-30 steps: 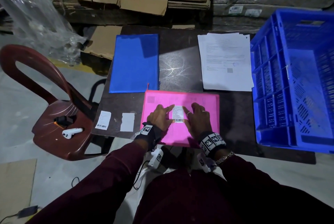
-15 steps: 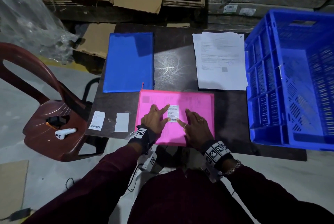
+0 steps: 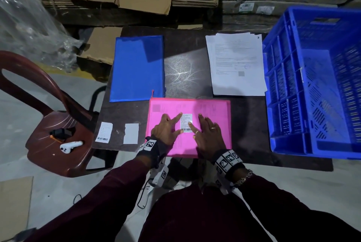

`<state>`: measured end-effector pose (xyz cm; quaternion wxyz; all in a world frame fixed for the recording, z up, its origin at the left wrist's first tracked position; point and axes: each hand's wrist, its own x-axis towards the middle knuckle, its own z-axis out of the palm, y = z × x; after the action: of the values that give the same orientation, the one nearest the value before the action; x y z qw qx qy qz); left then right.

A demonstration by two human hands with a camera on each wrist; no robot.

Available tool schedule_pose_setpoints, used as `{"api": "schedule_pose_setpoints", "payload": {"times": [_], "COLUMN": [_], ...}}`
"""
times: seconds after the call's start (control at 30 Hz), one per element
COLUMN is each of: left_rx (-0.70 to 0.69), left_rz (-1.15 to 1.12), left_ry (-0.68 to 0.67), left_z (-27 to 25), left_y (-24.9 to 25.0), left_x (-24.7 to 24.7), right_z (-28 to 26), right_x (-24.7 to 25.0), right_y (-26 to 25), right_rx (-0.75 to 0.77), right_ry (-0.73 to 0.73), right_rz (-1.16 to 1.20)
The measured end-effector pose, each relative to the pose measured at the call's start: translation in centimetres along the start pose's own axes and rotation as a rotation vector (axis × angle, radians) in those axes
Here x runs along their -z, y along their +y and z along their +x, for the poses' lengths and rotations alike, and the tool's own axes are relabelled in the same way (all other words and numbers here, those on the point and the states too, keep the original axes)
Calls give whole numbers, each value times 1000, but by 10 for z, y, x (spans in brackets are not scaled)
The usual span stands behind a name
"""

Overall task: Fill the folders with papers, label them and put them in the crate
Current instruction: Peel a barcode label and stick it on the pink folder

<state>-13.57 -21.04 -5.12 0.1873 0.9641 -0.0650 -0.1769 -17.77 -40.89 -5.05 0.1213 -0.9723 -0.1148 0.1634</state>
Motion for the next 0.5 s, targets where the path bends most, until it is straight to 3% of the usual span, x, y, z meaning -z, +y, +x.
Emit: {"api": "schedule_pose_setpoints", "payload": {"times": [0.27,0.5], "left_rx": [-71,-201], "left_rz": [81,70], "left_ry": [17,-11], "left_z": [-15,-14], "left_y": [5,-1], "left_x": [0,-7], "right_z": [36,14], "right_x": [11,4], "right_y": [-2,4], "right_rx": [-60,-25], "right_ry": [31,-24], "right_rz": [-45,-26]}}
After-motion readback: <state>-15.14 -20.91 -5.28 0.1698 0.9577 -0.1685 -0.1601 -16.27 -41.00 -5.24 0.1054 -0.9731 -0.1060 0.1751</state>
